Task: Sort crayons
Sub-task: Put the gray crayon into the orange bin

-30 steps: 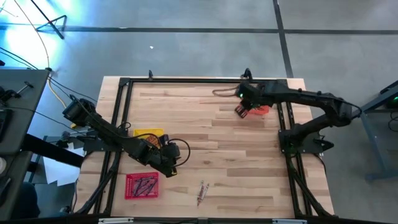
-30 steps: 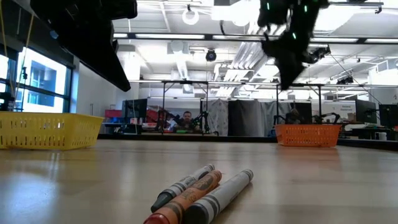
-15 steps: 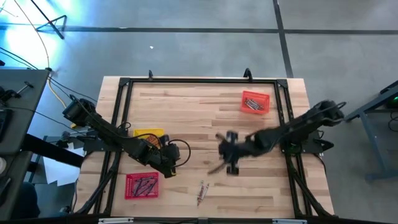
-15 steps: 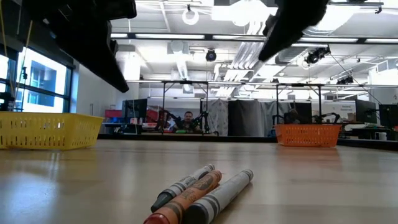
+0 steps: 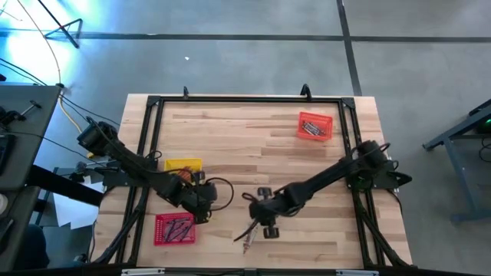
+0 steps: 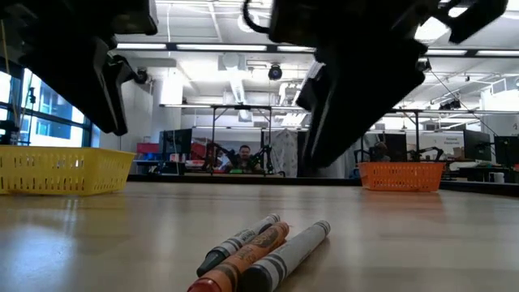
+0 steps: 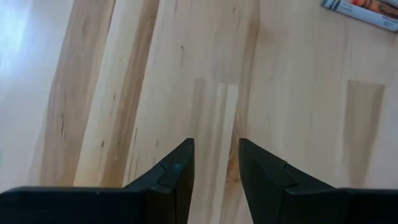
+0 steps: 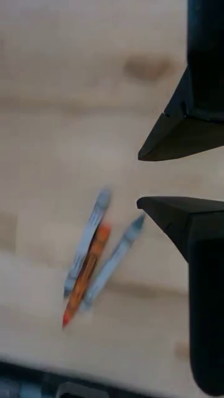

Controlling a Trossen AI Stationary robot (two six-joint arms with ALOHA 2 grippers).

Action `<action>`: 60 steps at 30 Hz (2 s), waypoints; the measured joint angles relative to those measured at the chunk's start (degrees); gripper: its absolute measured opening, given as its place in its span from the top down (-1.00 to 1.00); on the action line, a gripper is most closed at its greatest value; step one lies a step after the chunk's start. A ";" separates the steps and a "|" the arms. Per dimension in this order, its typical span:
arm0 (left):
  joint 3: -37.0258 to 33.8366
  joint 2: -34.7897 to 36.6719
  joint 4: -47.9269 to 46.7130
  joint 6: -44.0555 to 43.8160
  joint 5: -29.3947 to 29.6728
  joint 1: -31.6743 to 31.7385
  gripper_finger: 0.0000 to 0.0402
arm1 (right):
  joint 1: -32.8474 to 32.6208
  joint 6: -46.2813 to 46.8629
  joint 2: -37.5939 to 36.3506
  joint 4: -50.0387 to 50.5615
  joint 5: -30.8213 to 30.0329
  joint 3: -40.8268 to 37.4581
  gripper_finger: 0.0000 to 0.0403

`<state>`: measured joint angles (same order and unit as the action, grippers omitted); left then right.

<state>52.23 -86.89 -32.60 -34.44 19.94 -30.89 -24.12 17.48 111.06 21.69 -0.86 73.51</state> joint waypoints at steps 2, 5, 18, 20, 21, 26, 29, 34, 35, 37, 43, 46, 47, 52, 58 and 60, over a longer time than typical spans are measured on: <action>0.00 0.00 0.02 0.00 0.03 -0.49 0.45 | -0.71 -1.04 2.41 0.58 2.25 3.09 0.52; -0.01 0.00 0.09 -0.04 0.04 -1.25 0.45 | -2.17 -2.87 5.73 5.06 3.61 7.88 0.52; 0.00 0.00 0.67 -6.47 0.20 -3.38 0.45 | -7.95 -20.75 10.12 9.27 -0.85 16.07 0.52; 0.00 0.00 0.79 -7.46 0.20 -3.61 0.45 | -7.93 -23.31 10.12 9.01 -3.03 16.05 0.52; 0.00 0.00 0.81 -7.67 0.22 -3.73 0.45 | -7.94 -24.25 10.12 8.79 -3.77 16.05 0.52; 0.00 -0.02 0.96 -7.96 0.20 -4.09 0.45 | -7.37 -25.47 10.12 8.37 -4.97 16.03 0.52; -0.01 -0.01 0.98 -7.97 0.20 -4.09 0.45 | -7.04 -25.47 10.12 8.41 -4.90 16.00 0.52; 0.00 -0.01 0.98 -7.04 0.20 -4.09 0.45 | -7.00 -25.47 10.12 8.44 -4.66 15.99 0.52; -0.01 0.00 0.98 -6.99 0.20 -4.09 0.45 | -7.00 -25.47 10.12 8.44 -4.64 15.98 0.52; 0.00 -0.02 0.96 -6.83 0.22 -4.09 0.45 | -7.00 -25.47 10.12 8.44 -4.62 15.98 0.52; -0.01 -0.02 0.98 -5.92 0.36 -4.09 0.45 | -6.89 -25.63 12.89 7.30 -4.11 15.95 0.52; 0.00 -0.02 0.96 -5.92 0.42 -4.09 0.45 | -6.89 -26.92 14.16 7.26 -4.57 15.92 0.52; 0.00 -0.02 0.96 -5.90 0.42 -4.09 0.45 | -6.89 -26.98 14.33 7.15 -4.75 15.92 0.52; -0.01 -0.02 1.00 -5.88 0.42 -4.09 0.45 | -6.39 -26.61 14.89 6.96 -4.65 16.04 0.52; 0.00 -0.02 1.00 -5.86 1.22 -4.09 0.45 | -5.48 -23.38 14.95 7.21 -1.24 16.05 0.60; 0.00 -0.02 0.98 -5.86 1.38 -4.09 0.45 | -4.92 -19.99 14.95 7.44 1.07 16.05 0.68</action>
<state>52.23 -86.91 -31.62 -40.29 21.32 -34.98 -29.03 -2.51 126.02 29.13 0.21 89.56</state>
